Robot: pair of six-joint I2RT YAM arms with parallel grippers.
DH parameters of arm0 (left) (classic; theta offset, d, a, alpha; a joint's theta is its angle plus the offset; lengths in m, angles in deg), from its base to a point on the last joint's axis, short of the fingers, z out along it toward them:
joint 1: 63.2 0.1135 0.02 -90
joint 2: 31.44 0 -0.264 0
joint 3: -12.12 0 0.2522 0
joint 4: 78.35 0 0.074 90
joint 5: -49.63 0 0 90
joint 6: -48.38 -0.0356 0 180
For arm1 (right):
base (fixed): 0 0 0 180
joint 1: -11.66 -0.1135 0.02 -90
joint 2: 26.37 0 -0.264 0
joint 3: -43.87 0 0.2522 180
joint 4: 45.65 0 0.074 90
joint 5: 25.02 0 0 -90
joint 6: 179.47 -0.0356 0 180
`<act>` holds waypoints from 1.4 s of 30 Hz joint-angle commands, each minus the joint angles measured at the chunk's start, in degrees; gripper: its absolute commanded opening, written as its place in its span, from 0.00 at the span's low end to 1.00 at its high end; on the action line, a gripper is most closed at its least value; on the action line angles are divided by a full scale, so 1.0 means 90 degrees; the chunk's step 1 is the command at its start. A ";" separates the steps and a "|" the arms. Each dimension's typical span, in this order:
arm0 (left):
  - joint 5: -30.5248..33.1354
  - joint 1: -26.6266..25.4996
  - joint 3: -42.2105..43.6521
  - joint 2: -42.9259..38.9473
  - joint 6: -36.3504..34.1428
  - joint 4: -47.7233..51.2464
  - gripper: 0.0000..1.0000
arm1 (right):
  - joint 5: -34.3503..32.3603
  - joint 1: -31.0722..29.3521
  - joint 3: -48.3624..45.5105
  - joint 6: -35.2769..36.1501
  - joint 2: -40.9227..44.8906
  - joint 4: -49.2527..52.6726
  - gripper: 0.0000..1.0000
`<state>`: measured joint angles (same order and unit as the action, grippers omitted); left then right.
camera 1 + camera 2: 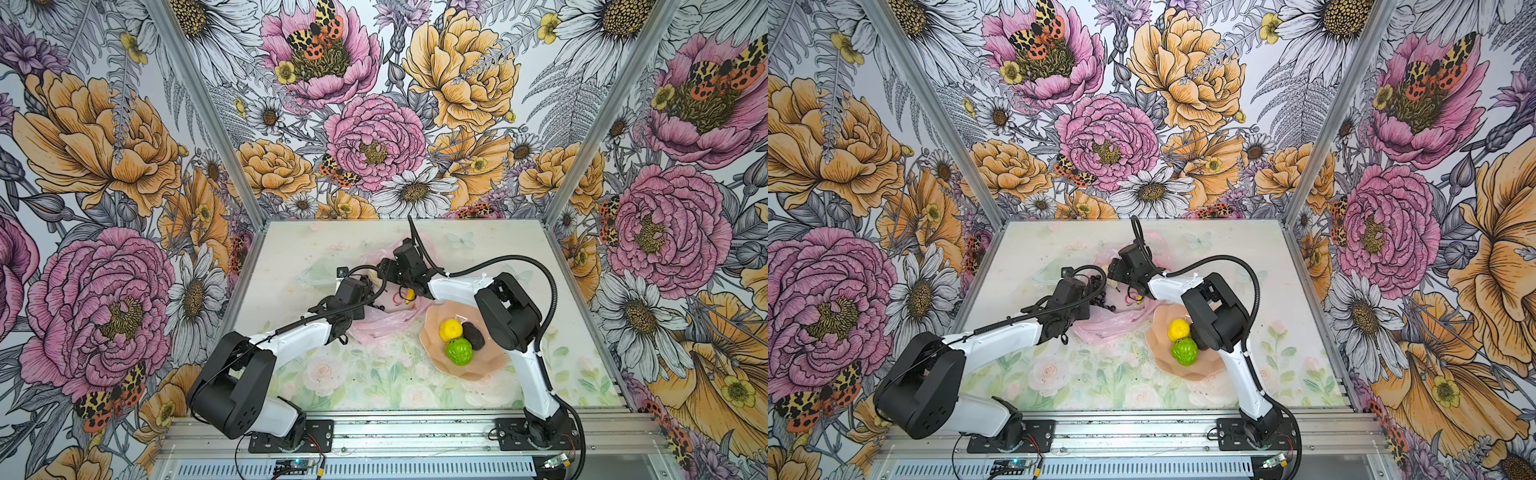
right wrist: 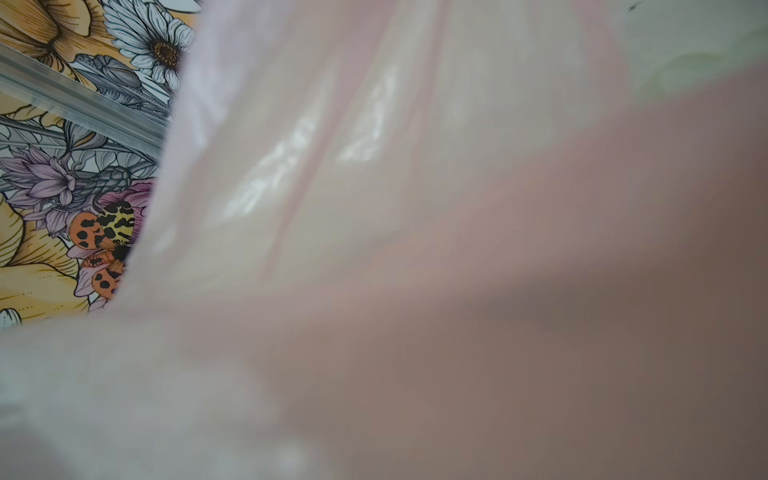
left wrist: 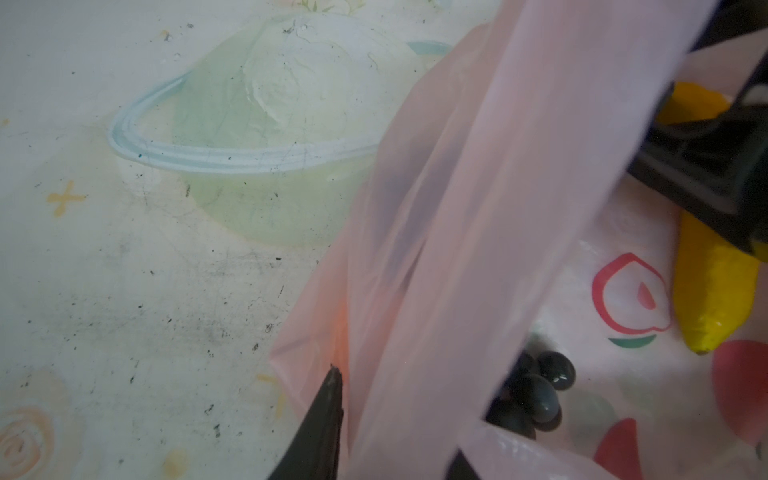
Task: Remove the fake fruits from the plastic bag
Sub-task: 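Move the open right gripper into the bag and grasp the cream pear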
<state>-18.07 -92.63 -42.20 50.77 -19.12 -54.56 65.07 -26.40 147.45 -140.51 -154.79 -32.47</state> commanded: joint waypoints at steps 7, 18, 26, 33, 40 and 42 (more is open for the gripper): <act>0.0051 0.0048 0.0086 -0.0197 0.0020 -0.0156 0.28 | 0.0045 -0.0150 0.0626 -0.0139 -0.0596 0.0254 0.83; 0.0058 0.0082 0.0092 -0.0238 0.0010 -0.0156 0.28 | 0.0238 -0.0248 0.0855 -0.0062 -0.0827 0.0538 0.90; 0.0061 0.0108 0.0095 -0.0241 0.0000 -0.0146 0.28 | 0.0176 -0.0302 0.0884 0.0092 -0.0711 0.0533 0.74; 0.0051 0.0131 0.0098 -0.0229 0.0000 -0.0146 0.28 | -0.0044 -0.0297 0.0566 0.0657 0.0006 0.0686 0.52; 0.0051 0.0147 0.0093 -0.0219 -0.0010 -0.0137 0.28 | 0.0024 -0.0281 0.0157 0.1582 0.0963 0.1489 0.48; 0.0051 0.0155 0.0092 -0.0214 -0.0012 -0.0140 0.28 | 0.0126 -0.0289 0.0025 0.1945 0.1313 0.1929 0.48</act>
<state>-18.07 -91.77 -42.13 49.94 -19.12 -54.59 65.95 -28.67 148.72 -129.08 -149.15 -20.28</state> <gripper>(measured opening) 0.282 0.586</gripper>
